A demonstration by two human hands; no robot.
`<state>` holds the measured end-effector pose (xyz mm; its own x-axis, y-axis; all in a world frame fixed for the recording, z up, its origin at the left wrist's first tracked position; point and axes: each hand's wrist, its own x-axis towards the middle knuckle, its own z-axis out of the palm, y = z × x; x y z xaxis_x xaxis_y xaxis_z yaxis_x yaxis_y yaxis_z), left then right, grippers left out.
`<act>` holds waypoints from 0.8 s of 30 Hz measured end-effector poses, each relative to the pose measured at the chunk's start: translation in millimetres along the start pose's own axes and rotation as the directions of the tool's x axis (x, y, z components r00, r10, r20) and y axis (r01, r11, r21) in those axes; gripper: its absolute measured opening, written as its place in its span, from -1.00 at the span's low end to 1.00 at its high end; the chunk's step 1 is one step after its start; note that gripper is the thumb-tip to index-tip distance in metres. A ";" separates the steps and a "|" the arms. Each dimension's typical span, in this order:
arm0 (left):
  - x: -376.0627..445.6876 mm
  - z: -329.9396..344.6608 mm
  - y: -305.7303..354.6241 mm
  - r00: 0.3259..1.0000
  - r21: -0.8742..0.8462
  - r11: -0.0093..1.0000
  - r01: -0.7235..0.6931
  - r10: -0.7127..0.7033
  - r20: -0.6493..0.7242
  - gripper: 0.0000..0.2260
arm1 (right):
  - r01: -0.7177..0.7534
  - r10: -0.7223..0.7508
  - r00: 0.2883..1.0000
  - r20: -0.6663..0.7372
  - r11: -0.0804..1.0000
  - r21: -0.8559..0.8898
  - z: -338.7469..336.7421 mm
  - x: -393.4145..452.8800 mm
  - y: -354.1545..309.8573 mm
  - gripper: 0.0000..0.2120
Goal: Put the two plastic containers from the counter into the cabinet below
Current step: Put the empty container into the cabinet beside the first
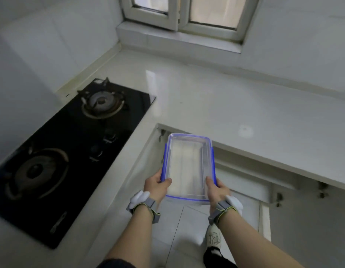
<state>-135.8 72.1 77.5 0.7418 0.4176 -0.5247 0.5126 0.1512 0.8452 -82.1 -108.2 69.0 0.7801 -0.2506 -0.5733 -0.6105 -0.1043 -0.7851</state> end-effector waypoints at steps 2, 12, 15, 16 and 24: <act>-5.0 -15.8 -12.2 1.000 -0.015 1.000 0.014 -0.014 -0.013 -0.56 | -0.026 0.026 1.000 0.018 1.000 0.008 10.5 -6.3 11.3 -0.71; 41.6 4.4 -73.1 0.991 0.038 0.990 0.134 -0.133 -0.016 -0.42 | -0.154 0.155 0.988 -0.012 0.987 0.034 17.7 48.4 68.8 -0.51; 90.2 32.8 -105.4 0.989 0.069 0.987 0.145 -0.143 -0.034 -0.42 | -0.187 0.193 0.979 -0.061 0.978 0.093 25.1 97.2 103.9 -0.61; 96.2 33.2 -101.6 0.991 0.075 0.989 0.128 -0.126 -0.035 -0.45 | -0.199 0.206 0.977 -0.056 0.973 0.113 28.3 99.0 106.3 -0.63; 207.6 108.4 -153.9 0.995 0.186 0.982 0.024 -0.041 0.088 -0.58 | -0.176 0.197 0.970 -0.144 0.974 0.144 32.9 234.0 151.4 -0.91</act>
<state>-13.8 38.3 -172.6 0.7556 0.3303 -0.5657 0.6017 -0.0085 0.7987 12.5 -150.9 -191.7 0.6166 -0.4022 -0.6768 -0.7122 0.0813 -0.6972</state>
